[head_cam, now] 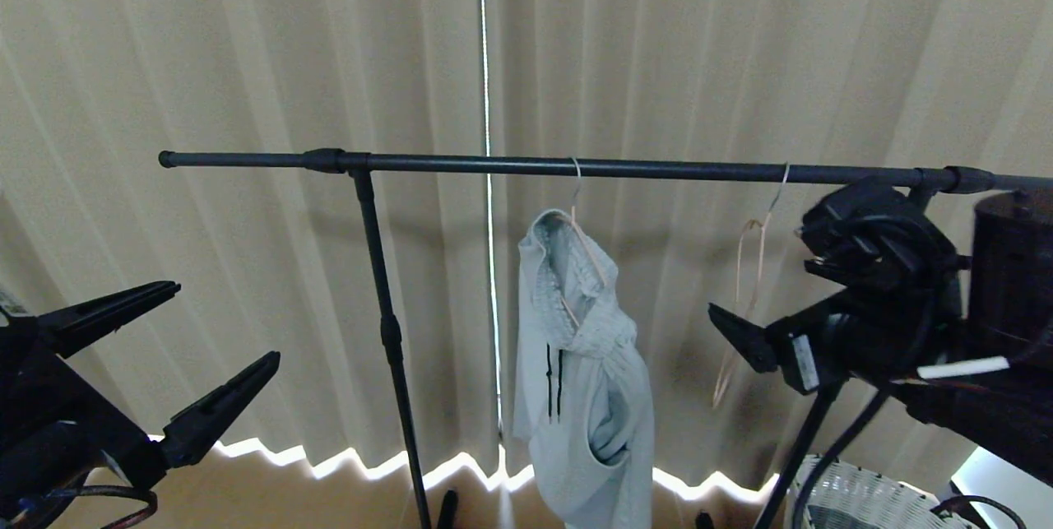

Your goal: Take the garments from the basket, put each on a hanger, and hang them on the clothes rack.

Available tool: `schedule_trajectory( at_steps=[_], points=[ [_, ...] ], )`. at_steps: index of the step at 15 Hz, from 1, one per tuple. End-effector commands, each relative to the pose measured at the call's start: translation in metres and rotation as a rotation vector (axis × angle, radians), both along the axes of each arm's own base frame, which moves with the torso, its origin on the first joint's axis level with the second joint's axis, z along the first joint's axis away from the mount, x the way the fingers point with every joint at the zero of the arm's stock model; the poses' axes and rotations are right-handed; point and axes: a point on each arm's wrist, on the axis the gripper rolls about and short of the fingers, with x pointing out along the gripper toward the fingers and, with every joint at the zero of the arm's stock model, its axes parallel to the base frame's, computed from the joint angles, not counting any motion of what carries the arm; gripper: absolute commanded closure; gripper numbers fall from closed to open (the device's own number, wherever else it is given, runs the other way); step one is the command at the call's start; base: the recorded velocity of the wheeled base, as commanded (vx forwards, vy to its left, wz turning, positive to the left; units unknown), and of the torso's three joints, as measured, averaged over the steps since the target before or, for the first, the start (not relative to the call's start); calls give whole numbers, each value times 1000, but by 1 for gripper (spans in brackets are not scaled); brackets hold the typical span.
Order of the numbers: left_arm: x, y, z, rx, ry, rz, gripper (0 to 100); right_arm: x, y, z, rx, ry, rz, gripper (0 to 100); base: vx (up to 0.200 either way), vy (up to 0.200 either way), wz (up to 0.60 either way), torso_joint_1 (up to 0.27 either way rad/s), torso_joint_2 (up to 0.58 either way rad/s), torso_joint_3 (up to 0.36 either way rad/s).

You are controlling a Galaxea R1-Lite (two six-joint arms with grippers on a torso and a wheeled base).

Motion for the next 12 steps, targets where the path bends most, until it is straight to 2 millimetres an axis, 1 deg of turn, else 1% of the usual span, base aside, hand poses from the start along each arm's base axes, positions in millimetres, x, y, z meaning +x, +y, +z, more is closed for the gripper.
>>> schedule_trajectory(
  at_steps=[1,2,3,5,8,9,10,12],
  points=[
    [3,0,-3,0,22,3,0,-39,-33,3,5,-49,-3,0,0,0,0,0,0,0],
    [5,0,-5,1,35,4,0,-46,-40,0,-10,-51,-9,0,0,0,0,0,0,0],
    [8,-1,-9,-5,65,0,0,-55,-53,-9,-68,-47,-16,0,0,0,0,0,0,0],
    [20,-2,-14,-60,134,15,0,-67,-61,-26,-130,-34,0,0,0,0,0,0,0,0],
    [13,8,-27,-55,173,81,0,-88,-85,-35,-92,-82,-62,0,0,0,0,0,0,0],
    [11,9,-26,-59,164,82,0,-94,-89,-38,-94,-89,-69,0,0,0,0,0,0,0],
    [8,9,-24,-69,155,86,0,-98,-92,-42,-100,-91,-71,0,0,0,0,0,0,0],
    [6,12,-28,-66,167,106,0,-99,-93,-48,-97,-66,-76,0,0,0,0,0,0,0]
  ],
)
